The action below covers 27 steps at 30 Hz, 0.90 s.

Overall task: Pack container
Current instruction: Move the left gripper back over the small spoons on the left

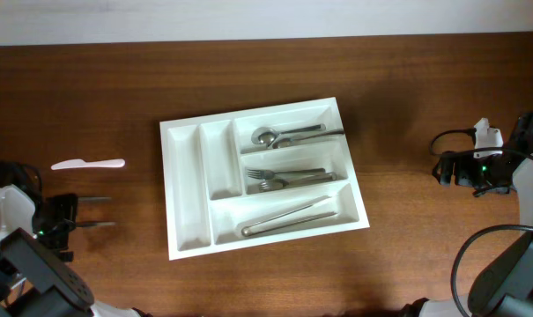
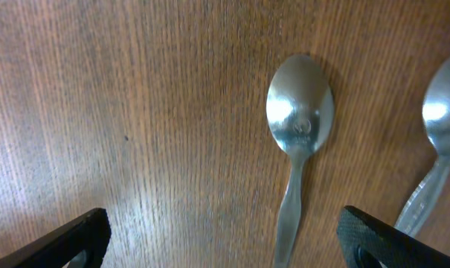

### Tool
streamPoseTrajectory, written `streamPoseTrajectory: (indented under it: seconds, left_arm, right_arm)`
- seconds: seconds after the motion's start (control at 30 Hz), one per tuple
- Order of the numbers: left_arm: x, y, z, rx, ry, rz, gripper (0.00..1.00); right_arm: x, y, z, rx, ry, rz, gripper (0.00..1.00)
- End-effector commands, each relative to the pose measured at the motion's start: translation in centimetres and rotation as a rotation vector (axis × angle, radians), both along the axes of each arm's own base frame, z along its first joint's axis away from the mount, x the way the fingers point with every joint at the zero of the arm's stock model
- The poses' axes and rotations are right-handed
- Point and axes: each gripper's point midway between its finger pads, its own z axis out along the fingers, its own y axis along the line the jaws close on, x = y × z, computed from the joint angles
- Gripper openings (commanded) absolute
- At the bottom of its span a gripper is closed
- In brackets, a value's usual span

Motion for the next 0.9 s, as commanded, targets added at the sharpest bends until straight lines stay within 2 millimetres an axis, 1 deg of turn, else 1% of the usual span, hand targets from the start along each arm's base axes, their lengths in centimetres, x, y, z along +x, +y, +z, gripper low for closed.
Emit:
streamPoseTrajectory:
  seconds: [0.0, 0.2, 0.43, 0.6, 0.73, 0.87]
  left_arm:
    - [-0.4, 0.2, -1.0, -0.002, 0.027, 0.016, 0.99]
    - [-0.1, 0.4, -2.2, -0.008, 0.035, 0.016, 0.99]
    - [-0.2, 0.3, -3.3, -0.026, 0.057, 0.016, 0.99]
    - [-0.3, 0.7, -3.5, -0.011, 0.068, 0.016, 0.99]
    - [0.0, 1.1, -3.8, 0.006, 0.059, 0.016, 0.99]
    - [0.0, 1.1, -4.0, 0.003, 0.063, 0.016, 0.99]
  right_arm:
    - [-0.1, 0.0, 0.0, 0.007, -0.006, 0.005, 0.99]
    - [-0.1, 0.0, 0.0, 0.007, -0.006, 0.005, 0.99]
    - [-0.1, 0.0, 0.0, 0.007, -0.006, 0.005, 0.99]
    - [-0.1, 0.0, 0.0, 0.007, -0.006, 0.005, 0.99]
    - [-0.1, 0.0, 0.0, 0.007, -0.006, 0.005, 0.99]
    - [-0.1, 0.0, 0.0, 0.007, -0.006, 0.005, 0.99]
